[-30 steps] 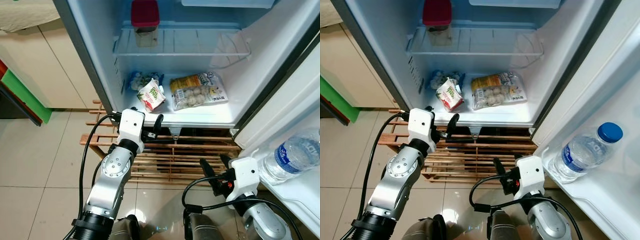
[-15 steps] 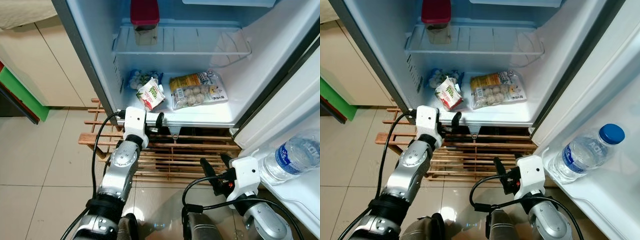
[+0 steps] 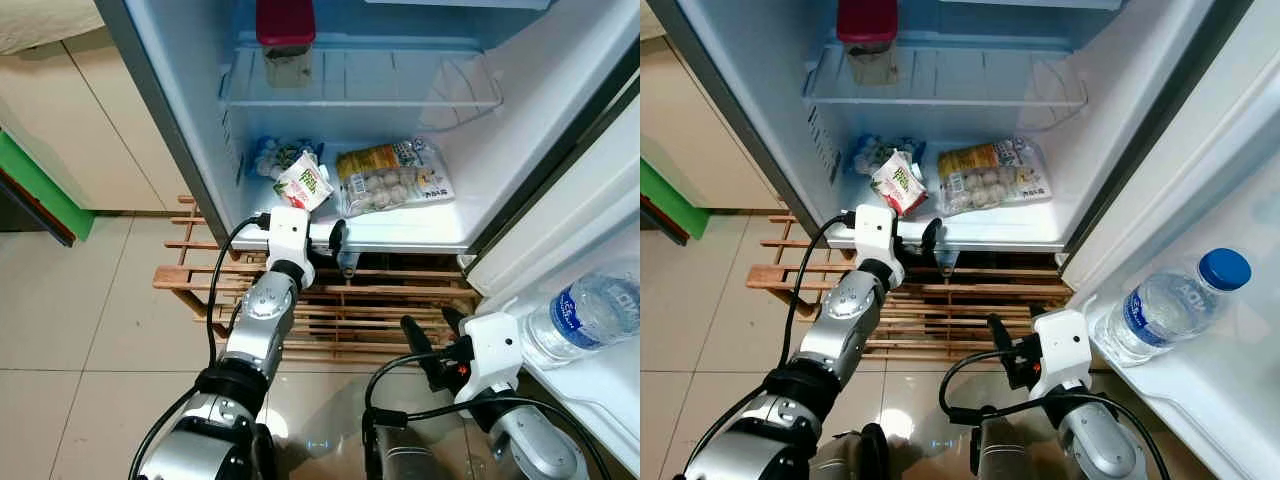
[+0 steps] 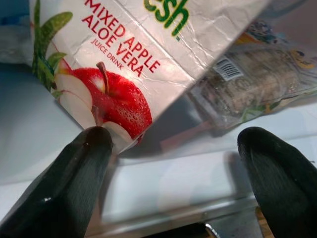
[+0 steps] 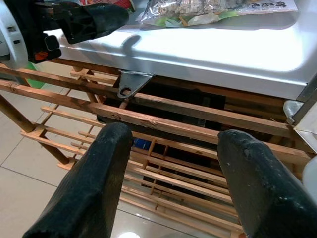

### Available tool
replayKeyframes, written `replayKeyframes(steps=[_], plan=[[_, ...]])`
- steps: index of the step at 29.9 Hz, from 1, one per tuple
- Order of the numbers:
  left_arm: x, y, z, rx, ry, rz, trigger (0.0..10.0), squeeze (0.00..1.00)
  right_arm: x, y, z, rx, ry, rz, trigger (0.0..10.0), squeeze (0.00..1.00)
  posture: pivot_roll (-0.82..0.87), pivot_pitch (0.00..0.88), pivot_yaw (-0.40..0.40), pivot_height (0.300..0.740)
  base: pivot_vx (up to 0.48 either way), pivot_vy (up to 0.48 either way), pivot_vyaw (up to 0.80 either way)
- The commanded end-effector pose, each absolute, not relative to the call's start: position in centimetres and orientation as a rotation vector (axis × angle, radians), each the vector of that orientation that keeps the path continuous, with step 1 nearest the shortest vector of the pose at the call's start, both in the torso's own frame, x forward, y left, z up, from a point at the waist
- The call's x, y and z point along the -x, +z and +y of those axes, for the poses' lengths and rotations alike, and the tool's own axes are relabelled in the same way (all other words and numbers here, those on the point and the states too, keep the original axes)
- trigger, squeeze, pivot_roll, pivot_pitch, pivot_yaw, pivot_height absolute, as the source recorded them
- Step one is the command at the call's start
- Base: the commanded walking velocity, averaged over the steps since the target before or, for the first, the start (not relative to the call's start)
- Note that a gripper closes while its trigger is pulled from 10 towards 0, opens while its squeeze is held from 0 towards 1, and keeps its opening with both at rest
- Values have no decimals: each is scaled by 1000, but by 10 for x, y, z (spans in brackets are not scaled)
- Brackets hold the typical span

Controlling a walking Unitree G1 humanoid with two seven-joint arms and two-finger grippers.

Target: Restocking fridge

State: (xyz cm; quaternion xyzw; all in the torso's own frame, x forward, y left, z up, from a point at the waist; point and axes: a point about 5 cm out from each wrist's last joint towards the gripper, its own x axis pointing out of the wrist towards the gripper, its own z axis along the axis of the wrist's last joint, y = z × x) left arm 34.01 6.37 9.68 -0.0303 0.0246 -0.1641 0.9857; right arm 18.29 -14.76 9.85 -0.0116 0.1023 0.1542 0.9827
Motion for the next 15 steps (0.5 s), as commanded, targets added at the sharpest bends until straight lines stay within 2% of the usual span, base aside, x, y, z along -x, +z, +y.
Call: replayKeyframes(steps=[1,15], plan=[[-340,93,59,68,-349,66,10000,0,-181,100,-150,28,307,210,10000,0,-261,243,16,740,0,0,0],[-347,96,29,206,-383,153,10000,0,-182,99,-152,39,305,215,10000,0,-272,238,18,740,0,0,0]])
